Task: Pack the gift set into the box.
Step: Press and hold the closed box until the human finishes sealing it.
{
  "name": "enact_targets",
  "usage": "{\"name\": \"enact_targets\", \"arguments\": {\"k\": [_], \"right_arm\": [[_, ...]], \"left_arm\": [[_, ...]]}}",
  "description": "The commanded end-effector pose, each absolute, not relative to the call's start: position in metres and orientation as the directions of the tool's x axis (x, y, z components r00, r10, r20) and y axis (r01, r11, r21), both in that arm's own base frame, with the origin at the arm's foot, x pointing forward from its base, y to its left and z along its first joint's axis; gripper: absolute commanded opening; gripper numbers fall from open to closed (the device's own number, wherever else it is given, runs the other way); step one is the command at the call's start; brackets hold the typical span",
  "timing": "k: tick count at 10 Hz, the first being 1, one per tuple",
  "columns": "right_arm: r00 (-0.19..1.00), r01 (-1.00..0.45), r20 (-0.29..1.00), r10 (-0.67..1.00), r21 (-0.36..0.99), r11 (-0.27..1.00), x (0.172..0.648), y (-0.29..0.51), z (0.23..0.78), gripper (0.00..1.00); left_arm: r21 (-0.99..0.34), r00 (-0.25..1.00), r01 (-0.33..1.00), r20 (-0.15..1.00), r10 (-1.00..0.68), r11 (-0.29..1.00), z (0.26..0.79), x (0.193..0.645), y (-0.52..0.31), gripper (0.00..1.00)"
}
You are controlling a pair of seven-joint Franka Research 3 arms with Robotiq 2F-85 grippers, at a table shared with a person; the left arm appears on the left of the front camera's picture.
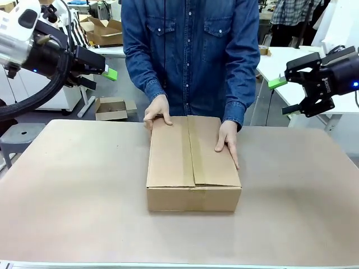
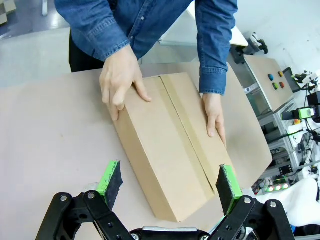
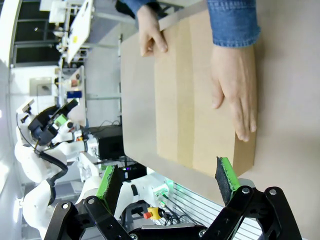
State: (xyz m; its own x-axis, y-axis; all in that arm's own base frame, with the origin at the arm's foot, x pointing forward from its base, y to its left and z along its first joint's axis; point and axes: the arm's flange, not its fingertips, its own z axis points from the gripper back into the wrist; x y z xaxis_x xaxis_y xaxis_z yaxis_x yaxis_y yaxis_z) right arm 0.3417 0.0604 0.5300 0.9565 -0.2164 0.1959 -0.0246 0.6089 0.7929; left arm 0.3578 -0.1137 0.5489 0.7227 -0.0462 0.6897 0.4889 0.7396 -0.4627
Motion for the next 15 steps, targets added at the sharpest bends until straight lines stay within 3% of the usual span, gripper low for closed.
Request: {"name": "enact_targets", "arguments": {"k": [1,15], "right_arm": [[0.957,-0.006,0.181,-0.228,0.796,0.605,0.3427,0.0618,0.5366,1.0],[0.957,-0.006,0.181,-0.228,0.796,0.605,0.3427,0.0618,0.5366,1.0]], "left_arm": [[-0.475,0.727,0.483,0.686,-0.036,0.736,0.5501,0.3574,-0.1148,1.0],[-0.475,0.727,0.483,0.686,-0.036,0.736,0.5501,0.3574,-0.1148,1.0]]}}
